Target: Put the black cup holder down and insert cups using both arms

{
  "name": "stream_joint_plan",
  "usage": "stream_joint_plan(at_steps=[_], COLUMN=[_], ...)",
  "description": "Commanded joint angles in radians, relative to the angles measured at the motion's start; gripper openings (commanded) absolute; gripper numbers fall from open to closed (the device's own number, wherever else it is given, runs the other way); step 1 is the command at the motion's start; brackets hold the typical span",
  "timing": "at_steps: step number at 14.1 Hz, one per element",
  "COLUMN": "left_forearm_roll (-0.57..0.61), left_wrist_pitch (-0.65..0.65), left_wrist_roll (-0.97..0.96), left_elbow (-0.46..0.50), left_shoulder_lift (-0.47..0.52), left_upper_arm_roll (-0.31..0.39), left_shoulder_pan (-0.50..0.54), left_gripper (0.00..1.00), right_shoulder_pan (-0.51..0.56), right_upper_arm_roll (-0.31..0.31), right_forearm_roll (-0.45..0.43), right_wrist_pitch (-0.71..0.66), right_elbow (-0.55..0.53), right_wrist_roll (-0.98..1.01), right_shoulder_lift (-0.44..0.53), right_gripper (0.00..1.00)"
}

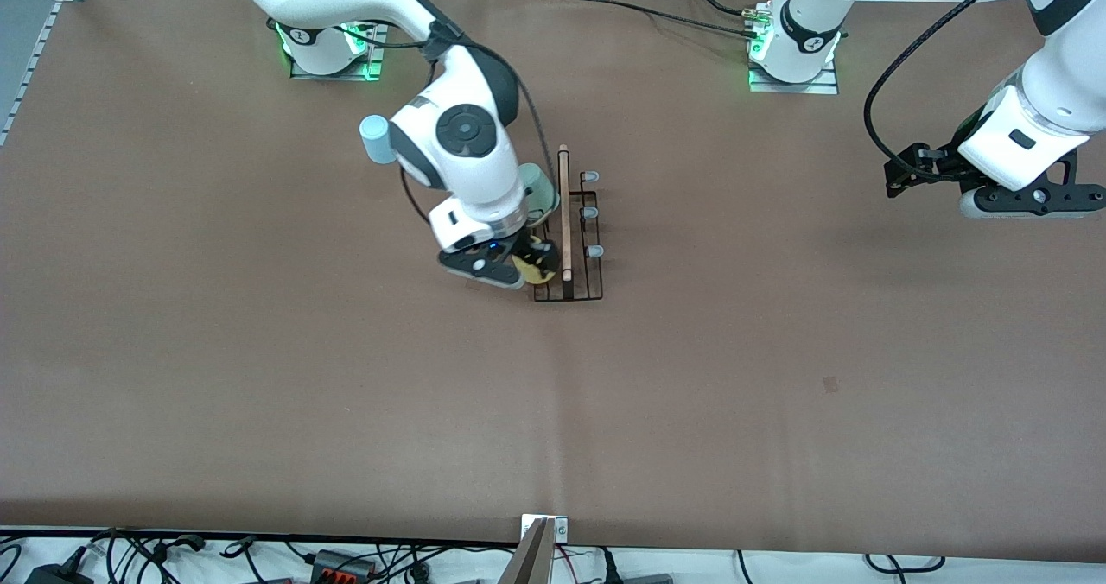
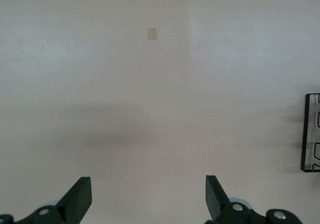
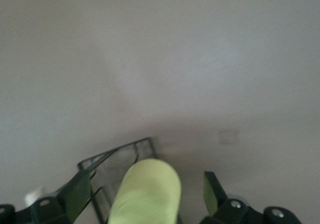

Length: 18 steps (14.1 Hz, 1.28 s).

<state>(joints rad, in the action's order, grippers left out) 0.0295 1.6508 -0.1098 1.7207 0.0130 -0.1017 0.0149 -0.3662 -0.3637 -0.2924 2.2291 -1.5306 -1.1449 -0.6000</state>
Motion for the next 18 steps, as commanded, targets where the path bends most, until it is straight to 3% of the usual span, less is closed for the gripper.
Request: stream_joint_plan(at_steps=[1, 4, 6, 9, 11, 14, 18], left_forearm_roll=[-0.022, -0.019, -0.017, -0.017, -0.017, -0.017, -0.017], left_wrist_pitch=[-0.022, -0.022, -0.022, -0.022, -0.022, -0.022, -0.022], left_wrist_roll=[-0.001, 0.001, 0.001, 0.001, 0.001, 0.001, 0.002], left_elbow=[-0.032, -0.032, -0.032, -0.032, -0.032, -0.032, -0.032], left_shoulder_lift=[-0.015, -0.015, -0.015, -0.015, -0.015, -0.015, -0.015], left_upper_arm_roll=[0.0, 0.0, 0.0, 0.0, -0.001, 0.0, 0.0], left_shoulder_pan=[-0.001, -0.001, -0.003, -0.003, -0.003, -0.003, -0.003], left_gripper=[1.0, 1.0, 1.0, 1.0, 1.0, 1.0, 1.0], right_shoulder_pan=[0.099, 0.26, 0.367, 0.486, 0.498, 0.515, 0.51], right_upper_arm_roll=[-0.009, -0.009, -0.007, 0.014, 0.092, 0.231, 0.342], right_forearm_roll=[0.002, 0.019, 0.129, 0.151, 0.153, 0.252, 0.286], right_wrist_pitch=[-0.124, -0.241, -0.304, -0.417, -0.48, -0.528, -0.615], right_elbow=[-0.016, -0.054, -0.059, -0.054, -0.046, -0.037, -0.004], right_wrist_roll=[0.135, 0.405, 0.567, 0.84, 0.937, 1.074, 1.082], right_shoulder_lift=[0.089, 0.199, 0.259, 0.353, 0.41, 0.477, 0.536], right_gripper=[1.0, 1.0, 1.0, 1.0, 1.0, 1.0, 1.0])
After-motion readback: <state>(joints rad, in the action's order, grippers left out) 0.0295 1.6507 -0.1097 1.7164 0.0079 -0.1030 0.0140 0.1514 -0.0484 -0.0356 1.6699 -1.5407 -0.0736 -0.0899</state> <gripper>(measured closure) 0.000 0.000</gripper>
